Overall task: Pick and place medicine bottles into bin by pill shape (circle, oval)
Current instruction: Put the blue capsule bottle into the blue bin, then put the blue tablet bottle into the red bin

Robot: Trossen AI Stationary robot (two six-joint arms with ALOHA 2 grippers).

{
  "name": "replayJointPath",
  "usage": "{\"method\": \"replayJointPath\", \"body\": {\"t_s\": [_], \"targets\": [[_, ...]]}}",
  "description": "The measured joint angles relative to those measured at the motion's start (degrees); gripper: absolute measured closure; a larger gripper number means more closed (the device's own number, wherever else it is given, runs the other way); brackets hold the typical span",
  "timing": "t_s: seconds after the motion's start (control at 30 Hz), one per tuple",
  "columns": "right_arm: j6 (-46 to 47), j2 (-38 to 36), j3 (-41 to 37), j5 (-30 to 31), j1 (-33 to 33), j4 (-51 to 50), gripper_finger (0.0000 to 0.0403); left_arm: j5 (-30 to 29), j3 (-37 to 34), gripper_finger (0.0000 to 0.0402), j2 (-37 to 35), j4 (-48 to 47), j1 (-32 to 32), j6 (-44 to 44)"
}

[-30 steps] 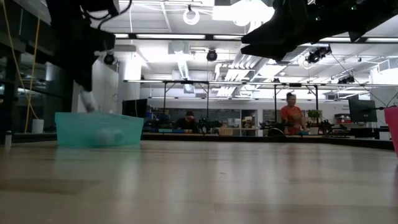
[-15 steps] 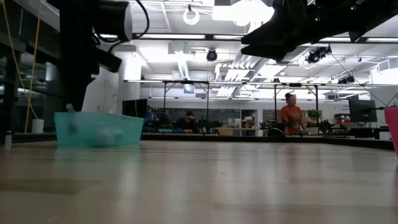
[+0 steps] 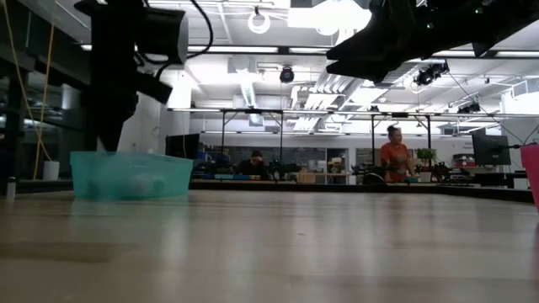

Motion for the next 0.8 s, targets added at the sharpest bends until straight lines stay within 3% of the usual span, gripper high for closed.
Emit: {"method": "replayJointPath", "body": {"t_s": [0.3,0.47,0.63,0.7,0.8], "targets": [[-0.01,0.00,0.00,-0.02,0.00,0.01,0.0143,-0.11,10.13,0.0203,-4.85,-0.16,-0.89,1.77],[-0.02,0.00,0.00,-0.04,0.00,-0.23,0.0143,-1.06,11.31,0.0202,-11.17,7.60,-5.52,1.83],[-0.02,0.00,0.00,-0.04,0.00,-0.42,0.0143,-13.70,10.32,0.0202,-15.48,21.35,-14.38,4.27],[-0.02,0.00,0.00,-0.10,-0.01,-0.30,0.0143,-18.91,7.26,0.0202,-16.74,30.85,-17.87,7.50],[-0.02,0.00,0.00,-0.35,0.00,-0.13,0.0143,-22.09,0.24,0.0202,-17.54,48.92,-20.99,13.83]]}}
